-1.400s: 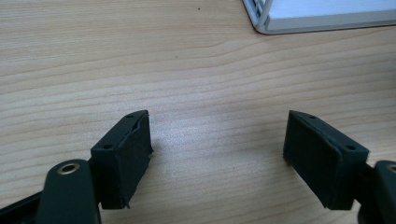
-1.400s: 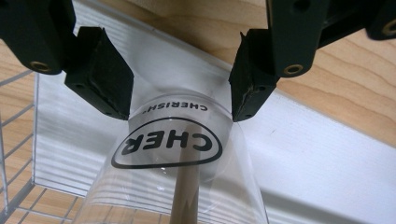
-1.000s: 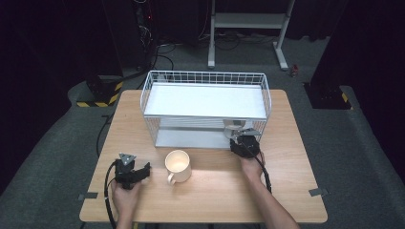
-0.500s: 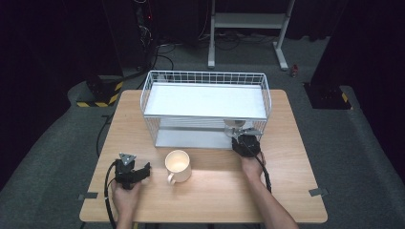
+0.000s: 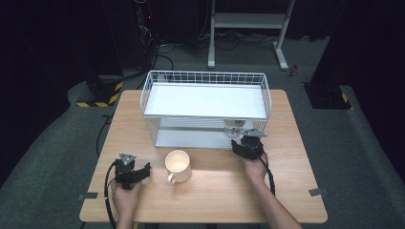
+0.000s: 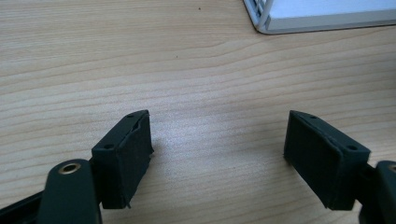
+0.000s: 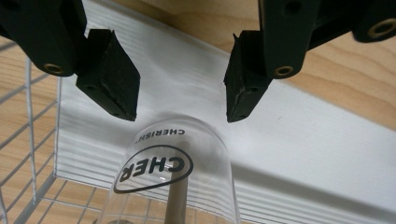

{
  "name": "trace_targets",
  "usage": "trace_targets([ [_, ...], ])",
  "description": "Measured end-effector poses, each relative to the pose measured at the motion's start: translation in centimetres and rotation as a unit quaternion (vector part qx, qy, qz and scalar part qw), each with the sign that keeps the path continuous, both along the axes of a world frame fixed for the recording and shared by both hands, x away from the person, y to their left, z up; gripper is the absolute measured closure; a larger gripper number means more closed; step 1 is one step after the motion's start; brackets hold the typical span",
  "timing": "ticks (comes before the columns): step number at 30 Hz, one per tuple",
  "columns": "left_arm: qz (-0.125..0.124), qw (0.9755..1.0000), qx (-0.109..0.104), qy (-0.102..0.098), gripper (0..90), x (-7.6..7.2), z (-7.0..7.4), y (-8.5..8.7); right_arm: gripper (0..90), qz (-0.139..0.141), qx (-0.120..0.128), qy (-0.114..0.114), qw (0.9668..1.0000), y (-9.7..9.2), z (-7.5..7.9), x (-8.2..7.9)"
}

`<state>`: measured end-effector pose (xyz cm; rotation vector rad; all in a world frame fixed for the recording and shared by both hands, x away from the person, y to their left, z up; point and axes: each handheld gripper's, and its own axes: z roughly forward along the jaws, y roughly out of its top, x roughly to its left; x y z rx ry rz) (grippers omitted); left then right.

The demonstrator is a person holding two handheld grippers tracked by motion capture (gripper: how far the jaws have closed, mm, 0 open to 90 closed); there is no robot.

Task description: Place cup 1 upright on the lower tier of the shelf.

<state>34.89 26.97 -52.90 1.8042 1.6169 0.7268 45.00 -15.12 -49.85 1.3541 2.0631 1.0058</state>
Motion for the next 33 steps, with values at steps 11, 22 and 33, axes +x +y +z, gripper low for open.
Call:
trace_targets([
  [11,0.001,1.0,0.001,0.0,23.4,0.0,0.0,0.0,42.9,0.035,0.012,-0.003,0.9993,-1.6,0.0,-1.7],
  [22,0.002,1.0,0.001,0.0,23.5,0.0,0.0,0.0,41.0,0.05,0.032,-0.013,0.9981,-3.6,0.7,-3.6],
  [33,0.002,1.0,0.001,0.0,23.5,0.0,0.0,-0.1,39.9,0.044,0.04,-0.017,0.9981,-6.4,0.2,-5.5],
])
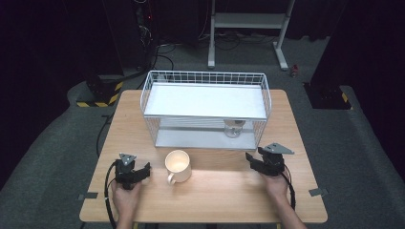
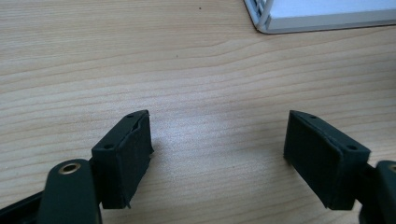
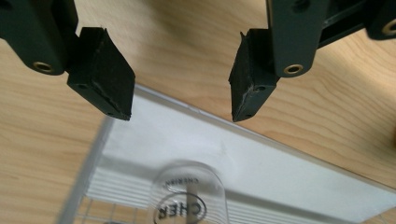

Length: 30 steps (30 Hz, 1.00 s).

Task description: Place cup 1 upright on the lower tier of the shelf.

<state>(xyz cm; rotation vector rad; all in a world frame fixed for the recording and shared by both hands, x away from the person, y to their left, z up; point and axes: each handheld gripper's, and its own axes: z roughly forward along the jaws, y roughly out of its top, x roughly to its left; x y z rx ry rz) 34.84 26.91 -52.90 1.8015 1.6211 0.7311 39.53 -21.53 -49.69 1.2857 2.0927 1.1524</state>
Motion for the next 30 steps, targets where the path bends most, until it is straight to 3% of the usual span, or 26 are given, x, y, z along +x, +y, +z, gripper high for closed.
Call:
trace_targets([
  [14,0.001,1.0,0.001,0.0,23.5,0.0,0.0,0.0,38.5,-0.003,-0.01,-0.006,0.9999,-1.9,-0.7,-2.1],
  [24,0.002,1.0,0.001,0.0,23.4,0.0,0.0,0.0,38.1,-0.007,0.011,-0.005,0.9999,-3.0,-0.9,-3.6],
  [27,0.002,1.0,0.001,0.0,23.4,0.0,0.0,0.0,38.0,-0.005,-0.002,-0.009,0.9999,-3.1,-1.1,-4.1],
  [30,0.001,1.0,0.001,0.0,23.4,0.0,0.0,0.0,37.9,-0.008,0.004,-0.003,1.0,-3.4,-1.3,-4.5],
])
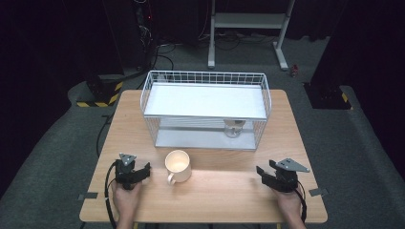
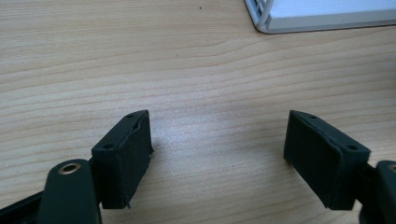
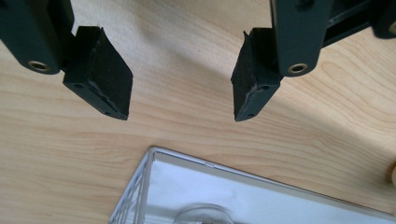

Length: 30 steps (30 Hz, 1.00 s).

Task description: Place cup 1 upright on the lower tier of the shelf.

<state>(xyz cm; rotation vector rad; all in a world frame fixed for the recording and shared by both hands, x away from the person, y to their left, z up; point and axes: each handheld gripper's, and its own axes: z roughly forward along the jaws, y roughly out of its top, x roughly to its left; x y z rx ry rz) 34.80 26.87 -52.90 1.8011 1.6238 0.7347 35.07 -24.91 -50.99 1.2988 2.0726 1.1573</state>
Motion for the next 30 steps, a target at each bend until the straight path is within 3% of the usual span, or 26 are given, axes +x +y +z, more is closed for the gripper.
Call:
trace_targets([
  [8,0.0,1.0,0.0,0.0,23.4,0.0,0.0,0.0,37.8,0.003,-0.02,-0.004,0.9998,-0.5,-0.4,-0.7],
  [15,-0.006,1.0,0.001,0.002,23.3,0.0,0.0,0.0,37.8,0.007,-0.039,0.008,0.9992,-0.7,-0.5,-0.9],
  [18,-0.023,0.9997,-0.002,0.003,23.0,-0.2,0.0,0.0,37.1,0.015,-0.051,0.014,0.9985,-1.1,-1.0,-0.8],
  [22,-0.035,0.9993,0.0,0.01,16.5,-0.2,0.0,-0.2,36.5,0.027,-0.063,0.022,0.9974,-1.4,-1.1,-0.7],
  [24,-0.041,0.9989,0.001,0.023,15.9,0.0,0.2,-0.2,32.5,0.04,-0.089,0.036,0.9945,-1.2,-1.3,-0.4],
  [26,-0.04,0.9989,0.0,0.024,15.8,0.0,0.3,-0.2,30.9,0.046,-0.084,0.046,0.9944,-1.2,-1.3,-0.1],
  [27,-0.046,0.9984,0.002,0.034,15.5,0.1,0.5,-0.1,28.0,0.046,-0.08,0.052,0.9943,-1.2,-1.3,0.1],
  [30,-0.045,0.998,-0.018,0.04,14.6,-0.1,0.6,-0.2,26.3,0.044,-0.08,0.054,0.9943,-1.1,-1.3,0.3],
])
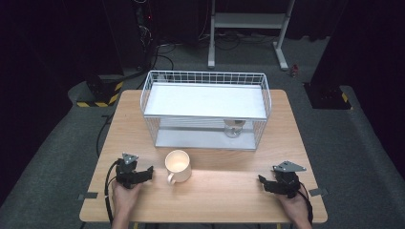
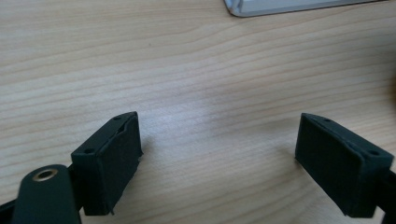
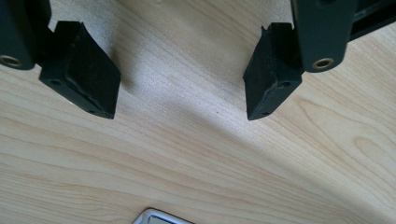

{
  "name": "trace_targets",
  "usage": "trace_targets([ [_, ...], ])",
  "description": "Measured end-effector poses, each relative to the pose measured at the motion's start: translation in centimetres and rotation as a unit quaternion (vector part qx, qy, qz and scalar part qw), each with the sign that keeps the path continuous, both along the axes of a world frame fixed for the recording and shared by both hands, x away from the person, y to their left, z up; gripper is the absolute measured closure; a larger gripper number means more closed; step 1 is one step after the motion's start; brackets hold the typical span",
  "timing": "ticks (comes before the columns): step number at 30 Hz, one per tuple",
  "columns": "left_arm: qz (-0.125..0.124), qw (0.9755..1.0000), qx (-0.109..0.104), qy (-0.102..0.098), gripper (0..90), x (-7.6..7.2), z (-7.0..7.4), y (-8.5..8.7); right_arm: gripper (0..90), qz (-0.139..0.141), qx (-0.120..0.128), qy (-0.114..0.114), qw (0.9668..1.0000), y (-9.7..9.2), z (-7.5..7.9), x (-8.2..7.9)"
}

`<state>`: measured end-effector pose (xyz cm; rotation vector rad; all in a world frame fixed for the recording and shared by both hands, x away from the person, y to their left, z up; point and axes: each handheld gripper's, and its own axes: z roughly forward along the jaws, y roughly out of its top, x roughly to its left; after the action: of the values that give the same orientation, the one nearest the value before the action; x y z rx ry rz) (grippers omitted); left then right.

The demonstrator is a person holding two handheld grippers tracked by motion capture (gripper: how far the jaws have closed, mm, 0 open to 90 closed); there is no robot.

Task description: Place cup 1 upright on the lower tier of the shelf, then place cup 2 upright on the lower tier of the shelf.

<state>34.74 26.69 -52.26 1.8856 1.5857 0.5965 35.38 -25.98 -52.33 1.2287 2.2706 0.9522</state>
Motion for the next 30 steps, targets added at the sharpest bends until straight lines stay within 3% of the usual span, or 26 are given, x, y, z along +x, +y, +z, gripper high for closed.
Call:
trace_targets([
  [8,-0.015,0.9994,-0.028,-0.016,14.4,-0.9,0.8,-0.1,26.0,-0.001,-0.001,-0.001,1.0,0.0,0.0,0.0],
  [20,-0.037,0.998,-0.036,-0.036,14.0,-2.6,1.9,-1.1,26.0,-0.004,0.0,0.0,1.0,0.1,0.0,0.0],
  [30,-0.044,0.9966,-0.051,-0.048,13.1,-5.5,2.5,-1.7,26.0,-0.006,0.0,0.0,1.0,0.1,0.0,-0.1],
])
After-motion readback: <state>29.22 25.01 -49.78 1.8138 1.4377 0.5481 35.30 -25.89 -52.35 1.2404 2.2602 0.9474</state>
